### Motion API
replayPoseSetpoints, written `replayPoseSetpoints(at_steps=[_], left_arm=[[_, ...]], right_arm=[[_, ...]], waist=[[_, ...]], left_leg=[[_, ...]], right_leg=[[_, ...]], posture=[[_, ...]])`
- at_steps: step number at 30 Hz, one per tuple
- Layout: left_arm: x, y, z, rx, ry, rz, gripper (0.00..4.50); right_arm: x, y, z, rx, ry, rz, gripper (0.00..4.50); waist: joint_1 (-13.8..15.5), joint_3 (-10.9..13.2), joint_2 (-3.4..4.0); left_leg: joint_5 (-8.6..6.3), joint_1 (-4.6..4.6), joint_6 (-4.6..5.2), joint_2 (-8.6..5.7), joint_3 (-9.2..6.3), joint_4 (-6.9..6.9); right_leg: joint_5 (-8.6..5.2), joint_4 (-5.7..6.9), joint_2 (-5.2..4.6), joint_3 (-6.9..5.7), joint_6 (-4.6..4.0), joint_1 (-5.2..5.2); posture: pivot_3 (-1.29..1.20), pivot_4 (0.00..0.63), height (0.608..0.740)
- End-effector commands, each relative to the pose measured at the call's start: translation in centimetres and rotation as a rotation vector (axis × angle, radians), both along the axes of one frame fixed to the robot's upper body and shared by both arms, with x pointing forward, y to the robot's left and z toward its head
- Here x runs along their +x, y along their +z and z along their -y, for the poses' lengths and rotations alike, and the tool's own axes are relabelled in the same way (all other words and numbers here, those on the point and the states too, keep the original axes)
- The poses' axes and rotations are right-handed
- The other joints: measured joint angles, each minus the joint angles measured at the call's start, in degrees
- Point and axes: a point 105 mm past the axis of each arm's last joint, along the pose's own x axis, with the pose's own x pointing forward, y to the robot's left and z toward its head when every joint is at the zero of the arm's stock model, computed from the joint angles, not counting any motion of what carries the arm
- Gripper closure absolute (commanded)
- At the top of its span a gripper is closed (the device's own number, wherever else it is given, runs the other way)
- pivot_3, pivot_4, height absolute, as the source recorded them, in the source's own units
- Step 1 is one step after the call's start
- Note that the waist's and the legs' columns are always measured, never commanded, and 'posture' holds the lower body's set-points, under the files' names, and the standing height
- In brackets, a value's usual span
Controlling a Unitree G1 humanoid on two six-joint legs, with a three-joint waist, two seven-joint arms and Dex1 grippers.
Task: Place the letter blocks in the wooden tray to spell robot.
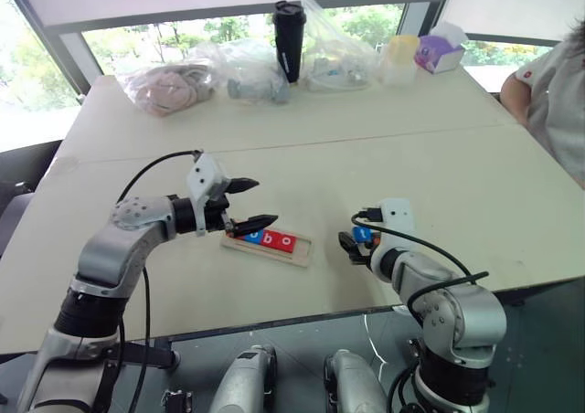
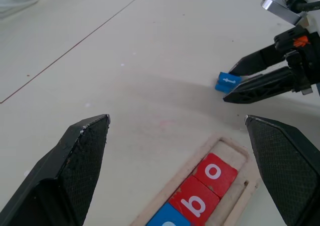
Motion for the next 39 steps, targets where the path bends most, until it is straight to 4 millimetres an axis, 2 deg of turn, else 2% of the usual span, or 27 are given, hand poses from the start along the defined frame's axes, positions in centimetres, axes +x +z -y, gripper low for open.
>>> replayPoseSetpoints(at_steps=[1, 4, 6, 9, 14, 22, 28, 29, 31, 35, 37, 39], left_arm=[[-0.5, 1.0, -0.5, 0.004, -0.003, 0.045, 0.0], [-1.0, 1.1, -0.8, 0.028, -0.034, 0.034, 0.0], [-1.4, 1.0, -0.9, 0.058, -0.063, 0.03, 0.0], [-2.2, 0.9, -1.0, 0.121, -0.109, 0.028, 0.0], [-4.0, 1.5, -0.9, 0.175, -0.202, 0.003, 0.0], [-6.1, 1.8, -0.5, 0.214, -0.23, -0.021, 0.0], [-6.1, 1.1, -1.1, 0.222, -0.172, -0.046, 0.0], [-6.1, 1.0, -1.2, 0.225, -0.167, -0.047, 0.0], [-6.1, 1.0, -1.4, 0.223, -0.161, -0.048, 0.0], [-5.9, 0.9, -1.7, 0.225, -0.15, -0.053, 0.0], [-5.8, 0.7, -1.9, 0.23, -0.144, -0.06, 0.0], [-5.6, 0.2, -2.5, 0.249, -0.128, -0.072, 0.0]], right_arm=[[0.7, 3.9, 2.0, -0.053, 0.131, 0.207, 0.03], [0.9, 6.5, 2.8, -0.082, 0.388, 0.351, 0.03], [0.3, 7.3, 3.3, -0.096, 0.588, 0.413, 0.03], [1.0, 6.1, 5.1, -0.15, 0.73, 0.365, 0.03], [2.5, 3.0, 6.5, -0.26, 0.93, 0.256, 0.03], [4.8, 0.3, 6.2, -0.339, 1.065, 0.218, 0.03], [4.9, -0.4, 5.5, -0.319, 1.129, 0.222, 0.03], [4.7, -0.5, 5.3, -0.311, 1.148, 0.221, 0.54], [4.5, -0.5, 5.2, -0.305, 1.159, 0.224, 1.27], [4.0, -0.3, 5.1, -0.291, 1.159, 0.234, 3.33], [3.8, 0.2, 5.0, -0.293, 1.152, 0.251, 3.38], [3.8, 1.5, 4.0, -0.344, 1.146, 0.285, 3.38]], waist=[[0.0, 0.0, 0.02], [-0.2, 0.0, 0.01], [-0.2, 0.0, -0.01], [-0.2, 0.0, -0.03], [-0.2, 0.0, -0.03], [0.0, 0.0, -0.03], [-0.1, 0.0, -0.03], [-0.1, 0.0, -0.03], [-0.1, 0.0, -0.03], [-0.1, 0.0, -0.02], [-0.1, 0.0, -0.02], [-0.1, 0.0, -0.02]], left_leg=[[0.0, -0.01, 0.02, -0.01, 0.01, 0.02], [-0.04, -0.01, 0.13, -0.01, 0.02, -0.04], [-0.08, -0.02, 0.19, 0.0, 0.02, -0.09], [-0.06, -0.02, 0.43, 0.02, 0.04, -0.16], [-0.07, -0.04, 0.48, 0.03, 0.08, -0.04], [-0.08, -0.06, 0.46, 0.04, 0.08, 0.0], [-0.08, -0.01, 0.45, 0.03, 0.08, 0.01], [-0.08, 0.0, 0.45, 0.03, 0.08, 0.01], [-0.09, 0.01, 0.45, 0.03, 0.07, 0.01], [-0.16, 0.01, 0.33, 0.03, 0.07, 0.02], [-0.16, 0.01, 0.32, 0.03, 0.07, 0.01], [-0.17, 0.0, 0.31, 0.03, 0.07, -0.02]], right_leg=[[0.0, -0.08, -0.02, 0.0, 0.0, 0.02], [0.01, -0.61, 0.0, -0.05, 0.02, 0.19], [0.02, -0.71, 0.01, -0.06, 0.04, 0.32], [0.06, -0.74, 0.03, -0.07, 0.13, 0.47], [0.04, -0.74, 0.01, -0.06, 0.08, 0.49], [0.04, -0.75, -0.02, -0.04, 0.09, 0.49], [0.06, -0.74, -0.01, -0.04, 0.11, 0.53], [0.06, -0.73, 0.0, -0.04, 0.11, 0.54], [0.06, -0.72, 0.0, -0.04, 0.11, 0.54], [0.06, -0.72, -0.01, -0.03, 0.11, 0.53], [0.06, -0.72, -0.01, -0.03, 0.1, 0.52], [0.07, -0.72, -0.01, -0.02, 0.11, 0.48]], posture=[[0.0, 0.15, 0.74], [0.0, 0.15, 0.74], [0.0, 0.15, 0.74], [0.0, 0.15, 0.74], [0.0, 0.15, 0.74], [0.0, 0.15, 0.74], [0.0, 0.15, 0.74], [0.0, 0.15, 0.74], [0.0, 0.15, 0.74], [0.0, 0.15, 0.74], [0.0, 0.15, 0.74], [0.0, 0.15, 0.74]])
